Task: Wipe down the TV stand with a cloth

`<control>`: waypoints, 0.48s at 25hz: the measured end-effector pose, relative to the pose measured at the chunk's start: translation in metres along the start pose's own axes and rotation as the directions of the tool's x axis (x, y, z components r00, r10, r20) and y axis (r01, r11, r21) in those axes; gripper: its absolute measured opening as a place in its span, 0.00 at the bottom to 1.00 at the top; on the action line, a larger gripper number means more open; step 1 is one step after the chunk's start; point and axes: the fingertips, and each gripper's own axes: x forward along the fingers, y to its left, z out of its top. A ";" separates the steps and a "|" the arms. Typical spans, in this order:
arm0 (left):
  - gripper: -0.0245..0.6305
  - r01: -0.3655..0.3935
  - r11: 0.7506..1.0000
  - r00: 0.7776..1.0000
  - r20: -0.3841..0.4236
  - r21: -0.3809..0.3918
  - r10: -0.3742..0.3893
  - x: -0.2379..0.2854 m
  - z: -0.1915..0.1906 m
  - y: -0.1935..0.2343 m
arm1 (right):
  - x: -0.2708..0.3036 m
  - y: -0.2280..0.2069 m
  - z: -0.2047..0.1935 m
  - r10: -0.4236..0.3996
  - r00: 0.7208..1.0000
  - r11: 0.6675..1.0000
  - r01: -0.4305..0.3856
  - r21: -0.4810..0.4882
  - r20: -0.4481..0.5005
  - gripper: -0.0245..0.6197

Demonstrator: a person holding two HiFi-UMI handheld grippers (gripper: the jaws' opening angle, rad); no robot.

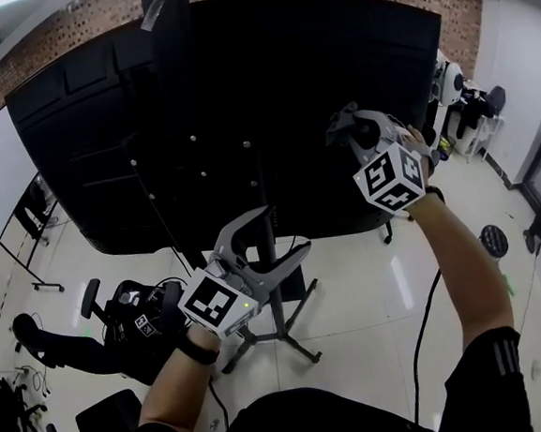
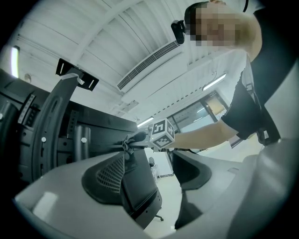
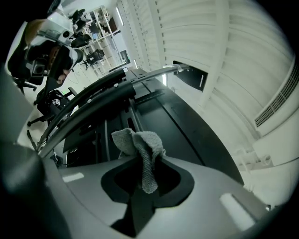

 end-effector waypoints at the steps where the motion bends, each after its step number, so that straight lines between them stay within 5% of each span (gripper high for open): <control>1: 0.56 0.003 1.000 1.000 -0.002 -0.001 -0.003 0.001 -0.001 -0.002 | -0.002 -0.002 -0.005 -0.005 1.000 1.000 0.005 0.009 -0.008 0.13; 7: 0.56 -0.001 1.000 1.000 -0.004 -0.004 0.001 0.002 -0.001 -0.005 | -0.009 -0.007 -0.008 -0.007 1.000 1.000 0.007 0.027 -0.014 0.13; 12: 0.56 -0.019 1.000 1.000 -0.007 0.001 0.019 -0.009 0.000 0.000 | -0.030 0.000 0.032 0.010 0.994 0.993 -0.022 0.119 0.107 0.13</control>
